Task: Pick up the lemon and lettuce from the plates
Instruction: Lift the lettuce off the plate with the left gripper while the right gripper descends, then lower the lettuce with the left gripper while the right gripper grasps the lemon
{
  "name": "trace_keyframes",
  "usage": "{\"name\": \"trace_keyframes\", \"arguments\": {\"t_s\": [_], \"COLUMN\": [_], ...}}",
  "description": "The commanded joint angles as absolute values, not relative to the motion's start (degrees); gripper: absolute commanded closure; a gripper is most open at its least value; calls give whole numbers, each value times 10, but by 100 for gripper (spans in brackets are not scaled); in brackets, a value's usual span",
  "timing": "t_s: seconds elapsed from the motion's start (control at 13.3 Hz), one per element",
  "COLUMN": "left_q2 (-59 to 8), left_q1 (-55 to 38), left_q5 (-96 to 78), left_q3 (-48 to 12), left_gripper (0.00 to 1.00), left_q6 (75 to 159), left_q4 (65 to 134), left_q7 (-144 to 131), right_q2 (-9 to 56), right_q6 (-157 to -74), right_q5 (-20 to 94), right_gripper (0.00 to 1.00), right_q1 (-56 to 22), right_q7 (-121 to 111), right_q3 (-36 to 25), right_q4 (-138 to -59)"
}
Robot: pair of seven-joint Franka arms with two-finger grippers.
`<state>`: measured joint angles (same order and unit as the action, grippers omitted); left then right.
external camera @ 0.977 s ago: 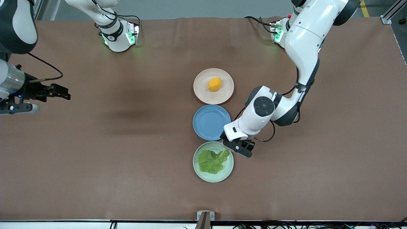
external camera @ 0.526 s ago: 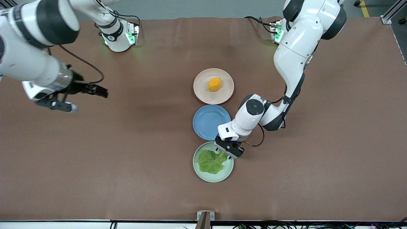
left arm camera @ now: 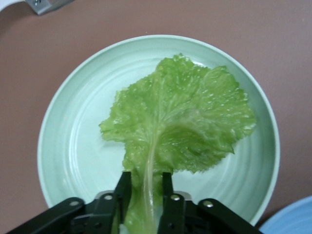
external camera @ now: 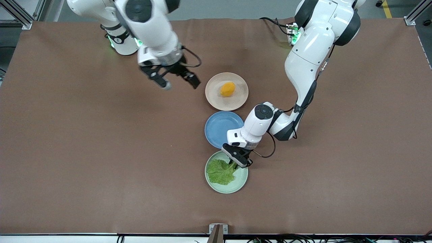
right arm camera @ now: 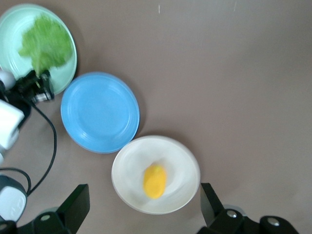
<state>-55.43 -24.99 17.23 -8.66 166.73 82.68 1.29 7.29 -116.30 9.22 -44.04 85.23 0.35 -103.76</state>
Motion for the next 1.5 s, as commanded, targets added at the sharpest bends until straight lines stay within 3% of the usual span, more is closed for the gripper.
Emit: {"name": "trace_keyframes", "arguments": {"t_s": [0.0, 0.38, 0.75, 1.13, 1.43], "left_q2": [-556, -510, -398, -286, -237], "left_q1": [-252, -233, -189, -88, -59], "left_q5": [187, 181, 142, 142, 144], "left_q3": [-80, -84, -98, -119, -115], "left_gripper": [98, 100, 99, 99, 99], "left_q6": [1673, 1646, 1417, 1313, 1318], "left_q4": [817, 819, 831, 965, 1099], "left_q7": [42, 40, 40, 63, 25], "right_q2": [149, 262, 338, 369, 375], "right_q6": [-1228, -1308, -1310, -1350, -1346], "right_q5": [59, 42, 43, 42, 42], "right_gripper": [0, 0, 0, 0, 3], "right_q1": [-503, -562, -577, -592, -606], "right_q7": [964, 1020, 1048, 1070, 1071], "right_q3": [-7, -7, -7, -7, -7], "right_q4": [-1034, -1021, -979, -973, -977]}}
